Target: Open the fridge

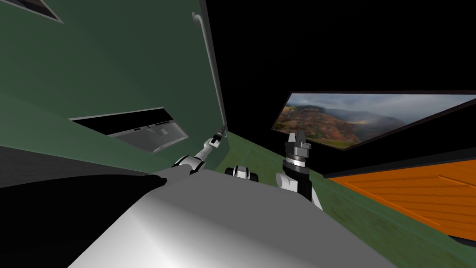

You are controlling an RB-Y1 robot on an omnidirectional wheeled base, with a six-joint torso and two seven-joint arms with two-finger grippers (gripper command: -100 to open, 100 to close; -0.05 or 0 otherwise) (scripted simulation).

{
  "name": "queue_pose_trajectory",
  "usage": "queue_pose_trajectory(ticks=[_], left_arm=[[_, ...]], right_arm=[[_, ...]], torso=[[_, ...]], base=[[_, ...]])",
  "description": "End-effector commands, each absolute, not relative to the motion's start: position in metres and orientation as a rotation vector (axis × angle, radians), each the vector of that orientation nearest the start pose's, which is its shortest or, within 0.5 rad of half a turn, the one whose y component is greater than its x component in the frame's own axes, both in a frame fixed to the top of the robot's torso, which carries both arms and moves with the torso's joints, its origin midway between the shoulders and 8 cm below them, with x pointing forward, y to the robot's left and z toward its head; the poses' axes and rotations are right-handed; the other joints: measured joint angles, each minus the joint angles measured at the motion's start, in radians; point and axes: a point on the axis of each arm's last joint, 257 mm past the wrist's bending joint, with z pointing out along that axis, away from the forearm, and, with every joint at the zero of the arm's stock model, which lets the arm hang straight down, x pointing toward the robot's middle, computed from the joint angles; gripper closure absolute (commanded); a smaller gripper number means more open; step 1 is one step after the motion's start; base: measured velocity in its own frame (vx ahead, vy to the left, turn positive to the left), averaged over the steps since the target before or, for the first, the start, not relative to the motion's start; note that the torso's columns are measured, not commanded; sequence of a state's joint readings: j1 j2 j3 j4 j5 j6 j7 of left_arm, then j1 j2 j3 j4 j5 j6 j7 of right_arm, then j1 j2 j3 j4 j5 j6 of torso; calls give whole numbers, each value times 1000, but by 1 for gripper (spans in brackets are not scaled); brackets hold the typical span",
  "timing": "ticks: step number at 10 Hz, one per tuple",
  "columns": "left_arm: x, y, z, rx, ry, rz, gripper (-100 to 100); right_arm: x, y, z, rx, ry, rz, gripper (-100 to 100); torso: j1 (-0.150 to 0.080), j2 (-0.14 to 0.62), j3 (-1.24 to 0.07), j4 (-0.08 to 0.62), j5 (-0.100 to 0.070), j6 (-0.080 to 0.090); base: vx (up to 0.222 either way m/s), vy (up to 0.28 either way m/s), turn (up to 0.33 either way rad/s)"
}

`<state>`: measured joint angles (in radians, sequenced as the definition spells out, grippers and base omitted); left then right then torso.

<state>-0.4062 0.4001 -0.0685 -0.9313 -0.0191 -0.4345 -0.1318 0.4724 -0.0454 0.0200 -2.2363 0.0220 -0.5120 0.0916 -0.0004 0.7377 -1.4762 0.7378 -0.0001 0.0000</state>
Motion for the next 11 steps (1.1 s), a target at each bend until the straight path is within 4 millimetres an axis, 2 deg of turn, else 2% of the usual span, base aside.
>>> queue_pose_trajectory(ticks=[1,2,3,4,5,7,8,9,11], left_arm=[[641,322,-196,-634,1368,-879,-100],[640,325,-202,-645,1378,-871,-100],[649,331,-193,-637,1378,-853,-100],[647,337,-205,-656,1395,-838,-100],[655,342,-195,-648,1393,-822,-100],[653,348,-207,-667,1410,-806,-100],[660,357,-203,-670,1415,-782,-100],[658,359,-208,-678,1422,-775,-100],[669,376,-198,-684,1428,-732,-100]], right_arm=[[354,-264,15,582,689,1233,0],[354,-264,15,582,689,1233,0],[354,-264,15,582,689,1233,0],[354,-264,15,582,689,1233,0],[354,-264,15,582,689,1233,0],[354,-264,15,582,689,1233,0],[354,-264,15,582,689,1233,0],[354,-264,15,582,689,1233,0],[354,-264,15,582,689,1233,0]], torso=[[2,1,1,0,0,0],[1,1,0,0,0,0],[0,0,0,0,0,0],[-1,0,0,0,0,0],[0,0,0,0,0,0],[1,0,0,0,0,0],[2,1,1,0,1,0],[1,1,0,0,0,0],[-1,0,0,0,0,0]], base=[[19,-30,16],[24,-33,10],[30,-47,14],[26,-45,7],[31,-48,17],[22,-32,4],[20,-28,12],[17,-32,12],[28,-49,17]])
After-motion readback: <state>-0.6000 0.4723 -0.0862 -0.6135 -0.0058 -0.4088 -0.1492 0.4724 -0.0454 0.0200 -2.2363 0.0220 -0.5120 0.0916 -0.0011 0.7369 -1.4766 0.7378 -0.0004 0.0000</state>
